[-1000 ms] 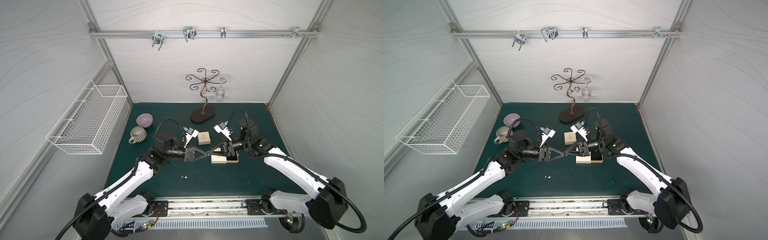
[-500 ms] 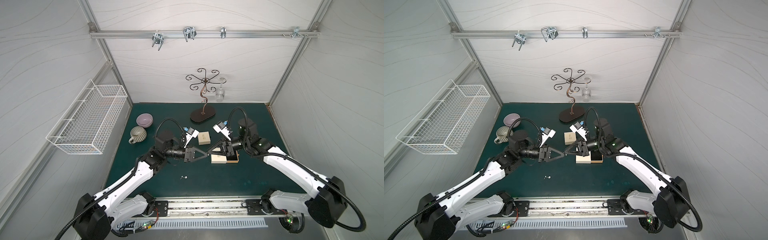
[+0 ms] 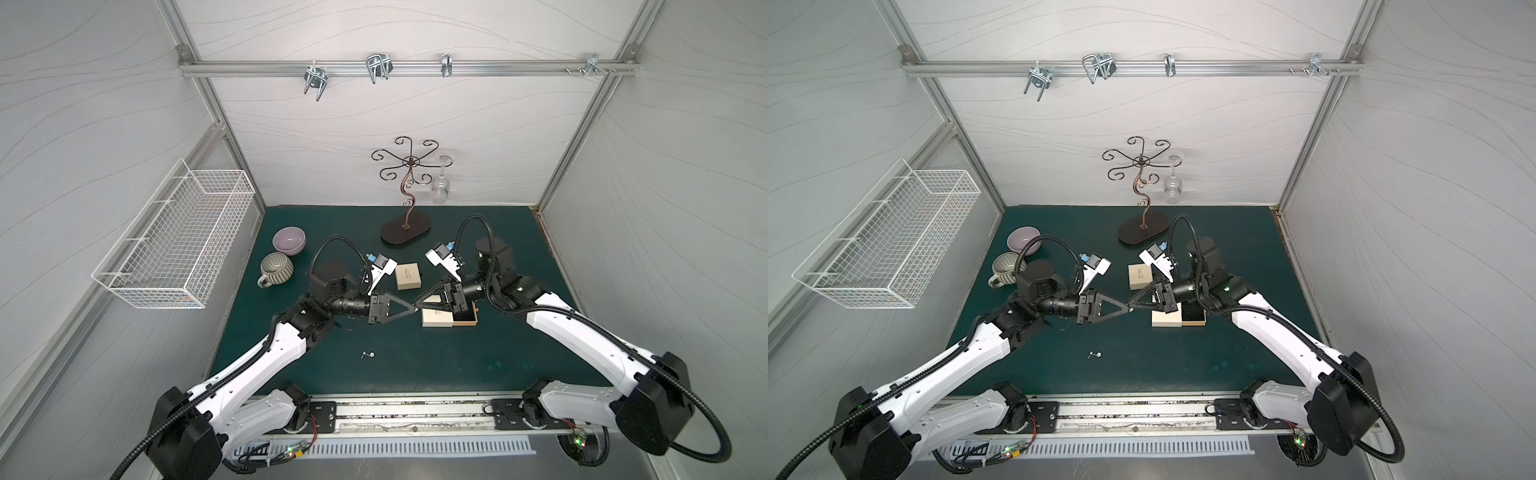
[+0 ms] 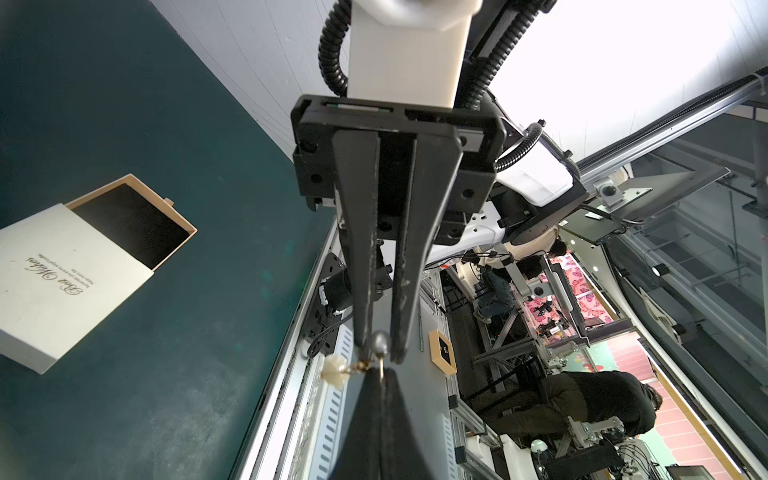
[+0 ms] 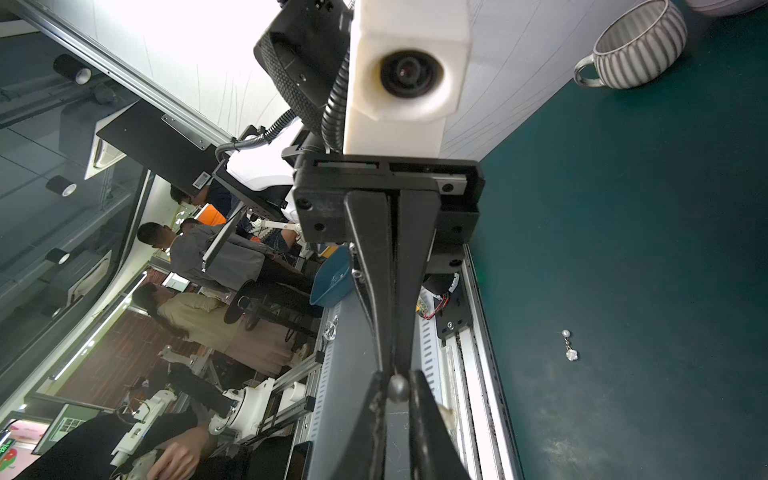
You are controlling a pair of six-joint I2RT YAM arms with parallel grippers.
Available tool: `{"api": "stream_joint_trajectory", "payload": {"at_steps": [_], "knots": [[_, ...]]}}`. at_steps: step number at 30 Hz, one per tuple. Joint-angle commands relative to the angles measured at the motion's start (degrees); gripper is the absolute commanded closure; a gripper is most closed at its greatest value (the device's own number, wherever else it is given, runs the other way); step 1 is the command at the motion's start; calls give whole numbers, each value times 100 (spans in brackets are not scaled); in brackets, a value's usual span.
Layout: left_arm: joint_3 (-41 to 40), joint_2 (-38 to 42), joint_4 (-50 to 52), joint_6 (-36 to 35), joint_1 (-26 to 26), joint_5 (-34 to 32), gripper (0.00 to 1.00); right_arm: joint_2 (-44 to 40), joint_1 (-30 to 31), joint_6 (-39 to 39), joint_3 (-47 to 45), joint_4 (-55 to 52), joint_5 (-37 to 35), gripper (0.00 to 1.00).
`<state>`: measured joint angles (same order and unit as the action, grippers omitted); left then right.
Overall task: Place the earrings into the drawer-style jewelry box
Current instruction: Pick up the earring from the center of the board.
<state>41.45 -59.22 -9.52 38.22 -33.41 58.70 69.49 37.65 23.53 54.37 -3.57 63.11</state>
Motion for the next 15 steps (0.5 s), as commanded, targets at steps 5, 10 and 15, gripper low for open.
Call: {"api": "stream_joint_trajectory", "payload": {"at_steps": [5, 10, 15], "knots": [[263, 62, -271, -6, -10, -29, 100, -39, 40, -206, 118, -154, -57, 92], [452, 163, 288, -357, 101, -244, 67, -58, -56, -433, 228, -779, -425, 94], [939, 1041, 2441, -1401, 100, -2676, 56, -130, -518, -453, 156, -1430, -1056, 92]]}}
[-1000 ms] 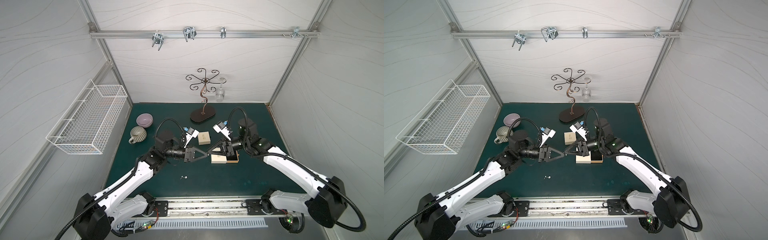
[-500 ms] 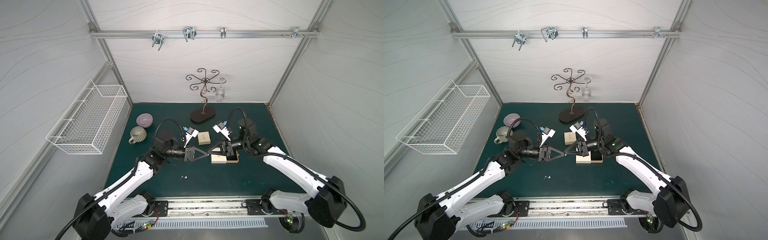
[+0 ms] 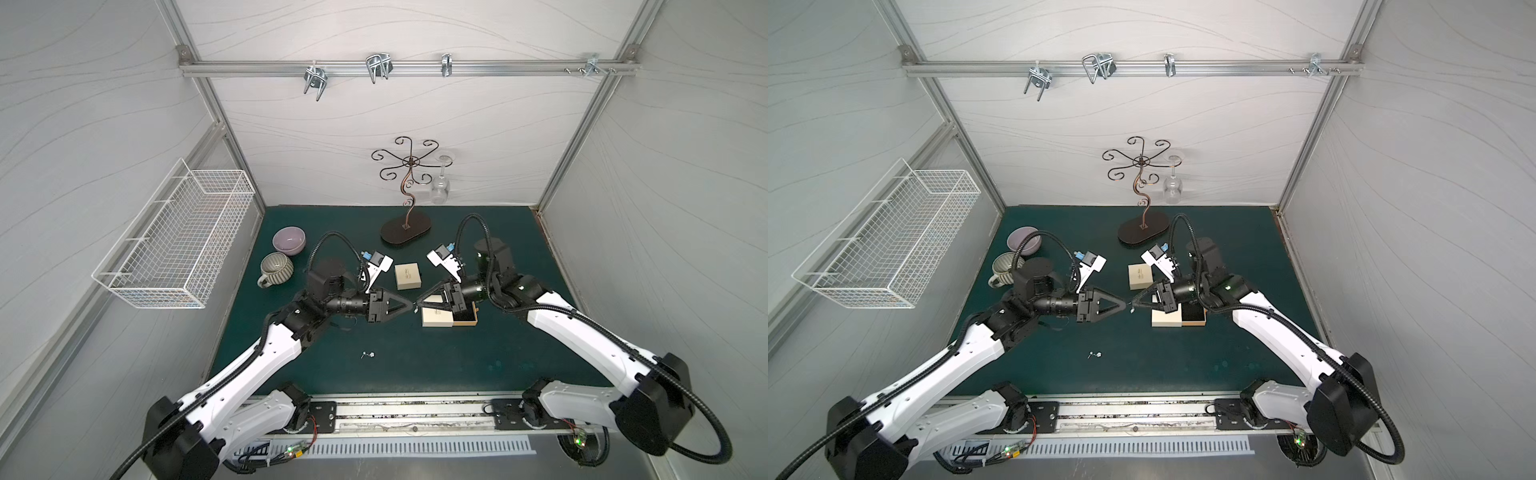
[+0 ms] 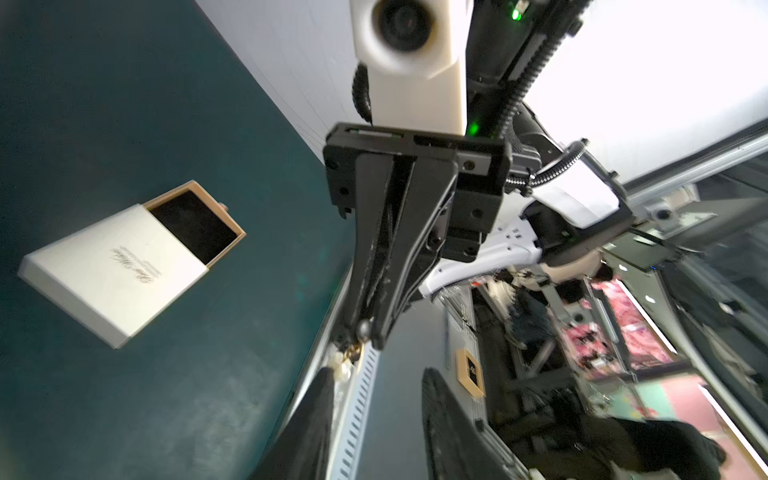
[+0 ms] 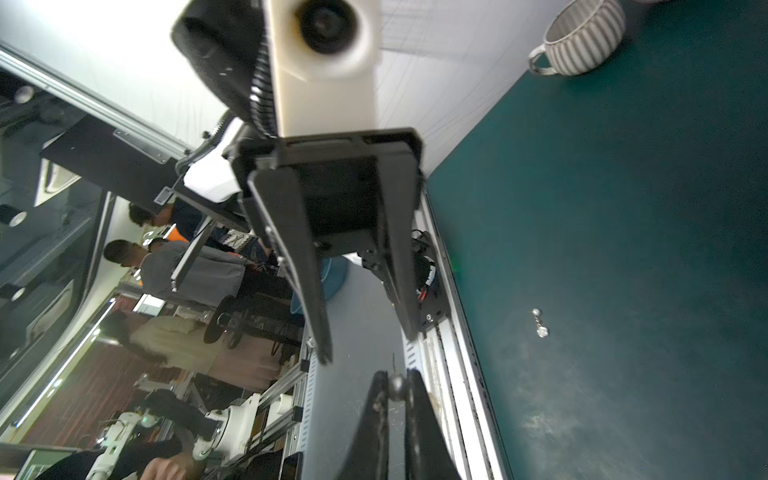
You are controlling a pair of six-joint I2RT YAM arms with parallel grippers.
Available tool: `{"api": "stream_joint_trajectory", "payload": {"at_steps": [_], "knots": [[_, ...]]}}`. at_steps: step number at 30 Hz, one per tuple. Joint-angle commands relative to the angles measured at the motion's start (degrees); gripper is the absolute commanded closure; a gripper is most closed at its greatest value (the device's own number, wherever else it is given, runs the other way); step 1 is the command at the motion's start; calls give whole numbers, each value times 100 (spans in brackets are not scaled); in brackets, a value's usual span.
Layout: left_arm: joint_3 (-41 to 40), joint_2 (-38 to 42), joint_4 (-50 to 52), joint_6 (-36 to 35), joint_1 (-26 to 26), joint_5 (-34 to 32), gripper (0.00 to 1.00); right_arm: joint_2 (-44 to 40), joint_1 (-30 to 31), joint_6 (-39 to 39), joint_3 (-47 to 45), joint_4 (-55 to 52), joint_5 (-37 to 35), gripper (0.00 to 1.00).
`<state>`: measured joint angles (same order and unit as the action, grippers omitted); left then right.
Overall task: Place the earrings into the drawer-style jewelry box
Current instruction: Pick up the earring from the center of the board, then insert the earring into the inner lining.
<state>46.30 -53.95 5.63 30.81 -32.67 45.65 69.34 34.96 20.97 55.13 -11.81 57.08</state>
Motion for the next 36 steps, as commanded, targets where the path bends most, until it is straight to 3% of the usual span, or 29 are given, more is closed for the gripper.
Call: {"api": "stream_joint_trajectory", "payload": {"at_steps": [1, 4, 13, 17, 26, 36], "knots": [[495, 666, 1160, -759, 34, -1737, 54, -120, -378, -168, 64, -742, -604, 92], [581, 816, 1629, -881, 43, -2336, 53, -81, -655, -163, 30, -1218, -1053, 91], [395, 422, 1701, -805, 48, -2333, 55, 219, -695, -167, 169, -2946, -4101, 94], [362, 276, 1729, -783, 46, -2309, 56, 409, -789, -2, 114, -3444, -4848, 94], [387, 88, 1688, -813, 49, -2113, 56, 715, -816, 284, -36, -3960, -5483, 94], [388, 67, 1713, -798, 43, -2135, 56, 1481, -1038, 101, -5, -3445, -5175, 93]]}}
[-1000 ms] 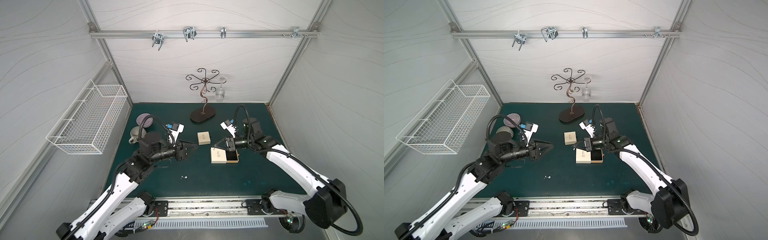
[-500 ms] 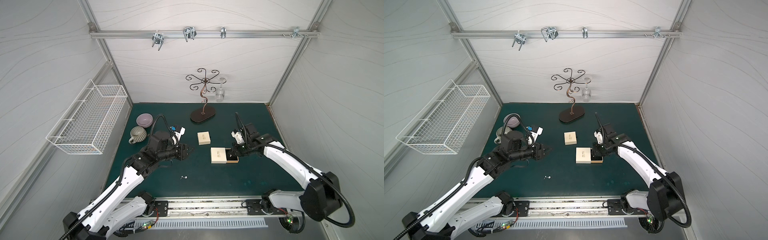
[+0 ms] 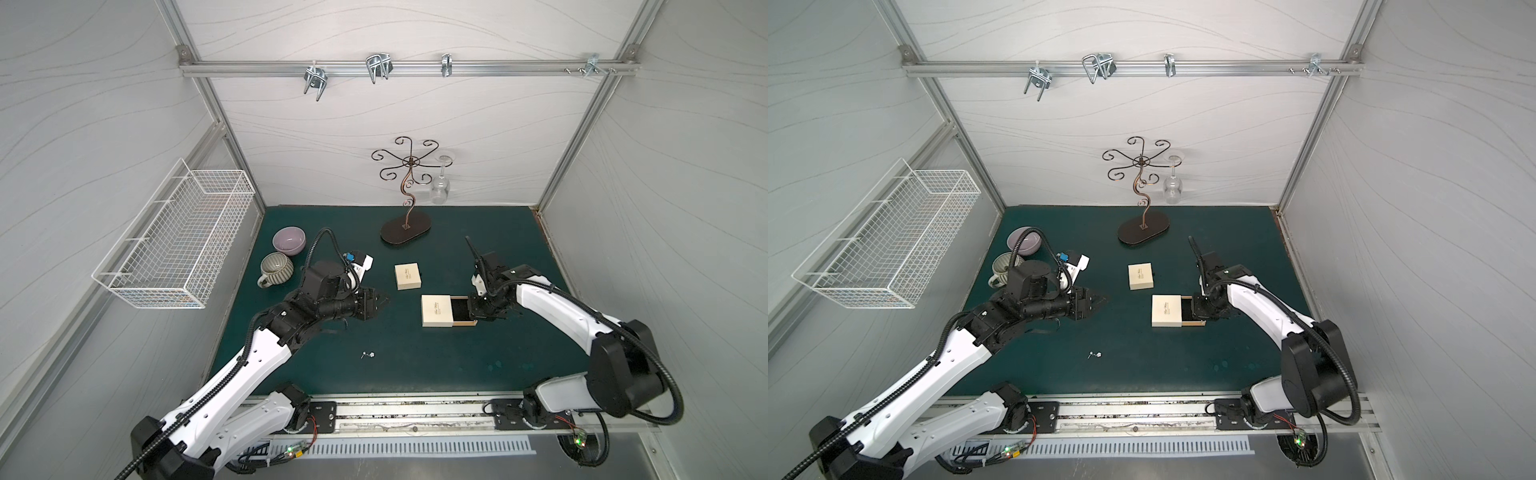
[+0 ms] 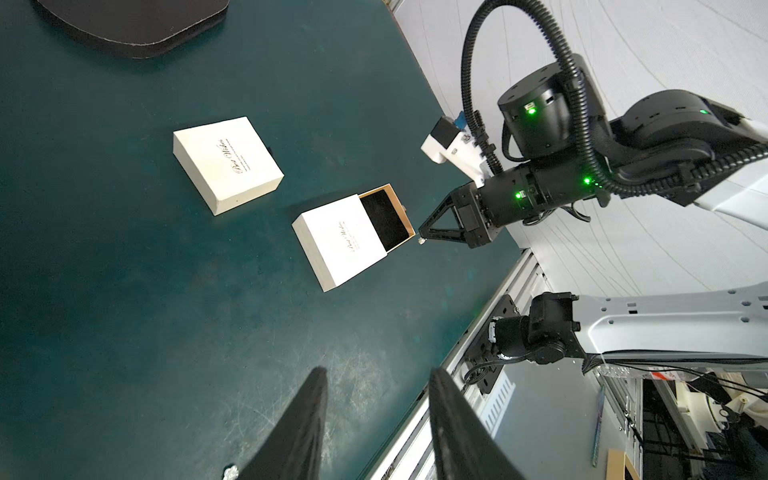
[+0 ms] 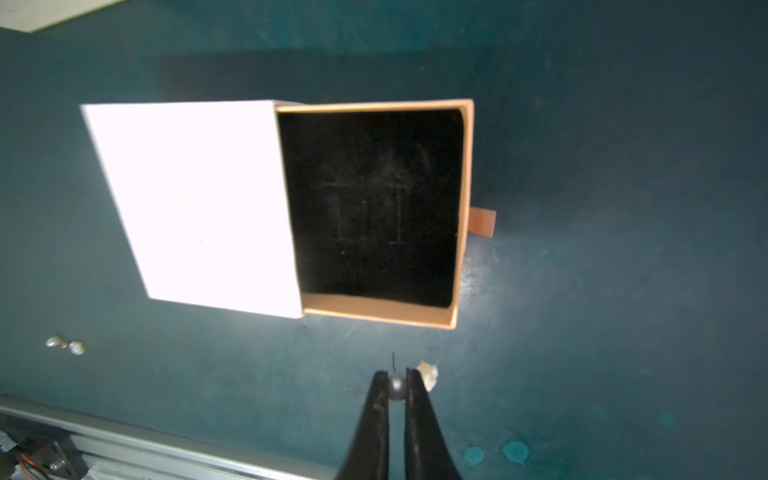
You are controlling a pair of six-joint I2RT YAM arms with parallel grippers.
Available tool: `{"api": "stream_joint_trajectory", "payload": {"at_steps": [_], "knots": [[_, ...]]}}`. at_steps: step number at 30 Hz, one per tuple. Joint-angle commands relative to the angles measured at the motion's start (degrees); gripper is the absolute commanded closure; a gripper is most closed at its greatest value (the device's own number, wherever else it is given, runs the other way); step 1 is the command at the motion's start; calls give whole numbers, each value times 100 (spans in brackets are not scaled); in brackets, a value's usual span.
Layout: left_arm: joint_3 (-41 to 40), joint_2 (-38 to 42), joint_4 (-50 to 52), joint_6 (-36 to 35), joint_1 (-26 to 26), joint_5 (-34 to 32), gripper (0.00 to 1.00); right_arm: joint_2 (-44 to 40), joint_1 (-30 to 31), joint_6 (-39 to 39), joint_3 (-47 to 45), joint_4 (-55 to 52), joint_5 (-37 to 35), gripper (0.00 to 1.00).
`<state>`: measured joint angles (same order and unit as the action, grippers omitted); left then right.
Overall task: Place the earrings into the drawer-style jewelry box
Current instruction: Insert the earring into the inner lining.
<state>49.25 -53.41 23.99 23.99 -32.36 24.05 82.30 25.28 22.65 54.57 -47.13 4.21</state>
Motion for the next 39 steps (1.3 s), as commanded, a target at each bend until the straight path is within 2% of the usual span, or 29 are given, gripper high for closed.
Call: {"api": "stream_joint_trajectory", "payload": {"at_steps": [1, 10, 39], "knots": [[89, 22, -108, -113, 15, 22, 56, 306, -92, -87, 127, 77, 139, 93], [233, -27, -4, -183, 17, 7, 56, 884, -153, -177, 368, 348, 133, 92], [199, -74, -24, -210, 17, 44, 56, 1350, -173, -240, 730, 460, -225, 93]]}}
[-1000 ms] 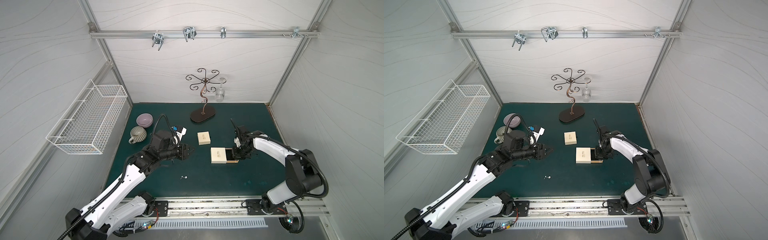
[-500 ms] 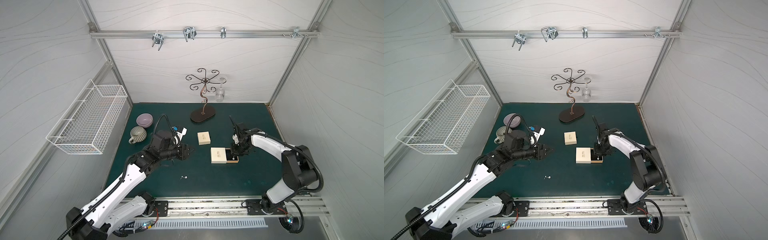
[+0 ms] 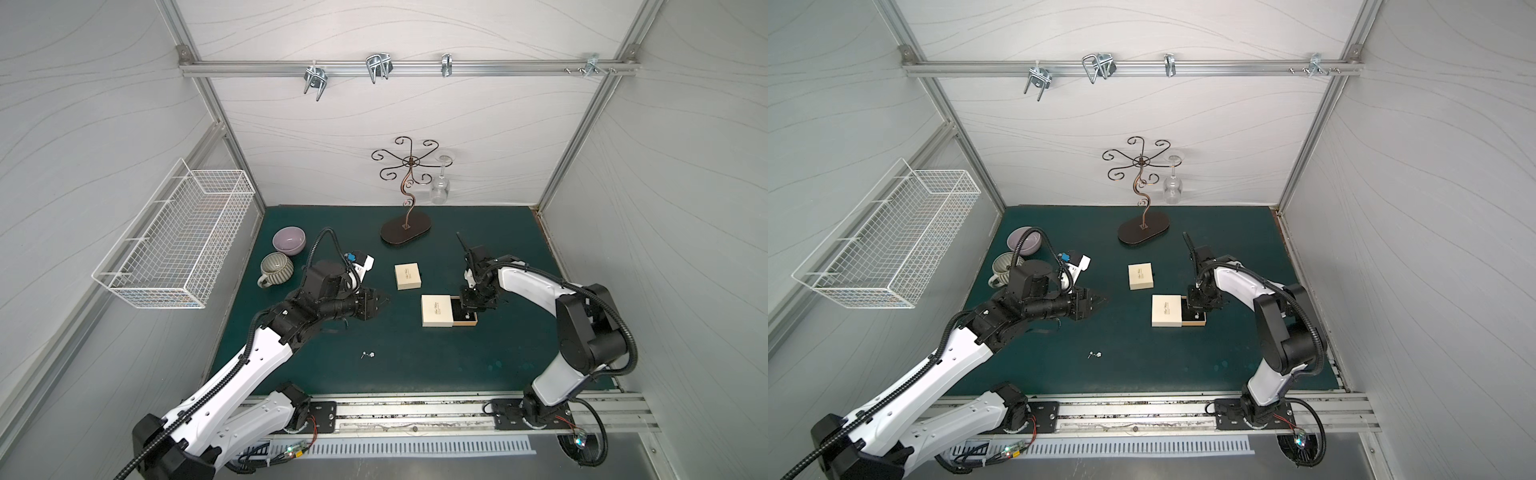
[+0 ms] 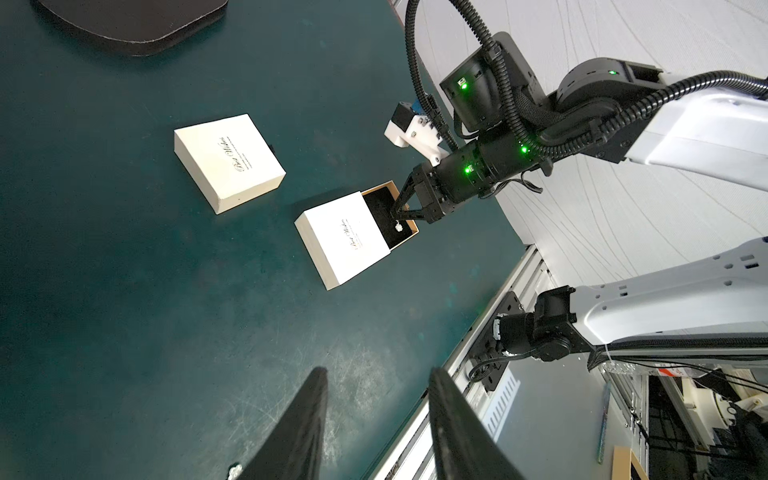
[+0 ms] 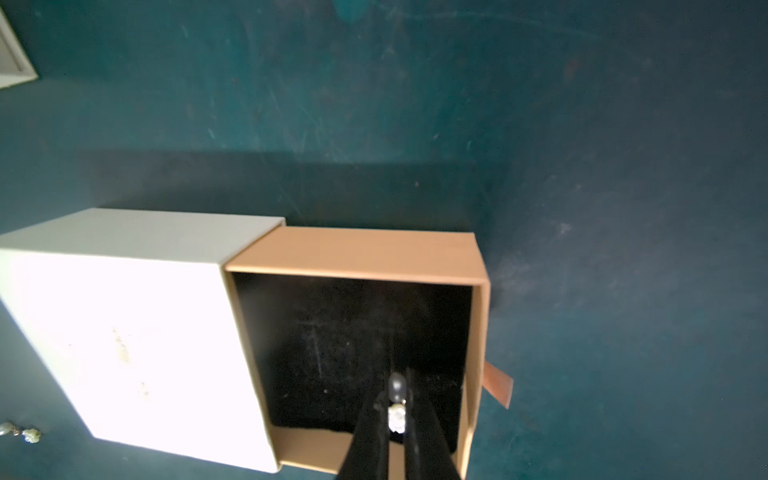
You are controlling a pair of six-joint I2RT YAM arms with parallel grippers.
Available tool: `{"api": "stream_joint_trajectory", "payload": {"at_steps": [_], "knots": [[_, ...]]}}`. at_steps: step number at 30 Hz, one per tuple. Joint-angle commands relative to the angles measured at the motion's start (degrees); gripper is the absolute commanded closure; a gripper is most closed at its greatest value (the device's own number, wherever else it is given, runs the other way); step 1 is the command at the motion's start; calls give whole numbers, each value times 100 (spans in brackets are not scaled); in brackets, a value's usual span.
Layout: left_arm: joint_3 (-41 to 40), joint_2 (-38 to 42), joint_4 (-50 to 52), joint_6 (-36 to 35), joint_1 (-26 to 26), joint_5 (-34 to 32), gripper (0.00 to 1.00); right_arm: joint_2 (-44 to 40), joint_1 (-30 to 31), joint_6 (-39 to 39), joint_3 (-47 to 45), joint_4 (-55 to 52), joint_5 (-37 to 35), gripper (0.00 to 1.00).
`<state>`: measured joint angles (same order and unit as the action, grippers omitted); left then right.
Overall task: Place the earrings into the drawer-style jewelry box
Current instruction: Insert the earring into the inner lining.
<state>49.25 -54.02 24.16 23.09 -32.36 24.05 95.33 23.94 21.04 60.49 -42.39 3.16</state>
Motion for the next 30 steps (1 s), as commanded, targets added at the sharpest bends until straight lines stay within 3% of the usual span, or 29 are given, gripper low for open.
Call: {"api": "stream_joint_trajectory", "payload": {"at_steps": [1, 30], "knots": [[199, -13, -48, -121, 15, 46, 56, 40, -48, -77, 138, -15, -134, 93], [168, 5, -42, -120, 13, 73, 56, 319, -48, -72, 101, 178, -95, 91]]}}
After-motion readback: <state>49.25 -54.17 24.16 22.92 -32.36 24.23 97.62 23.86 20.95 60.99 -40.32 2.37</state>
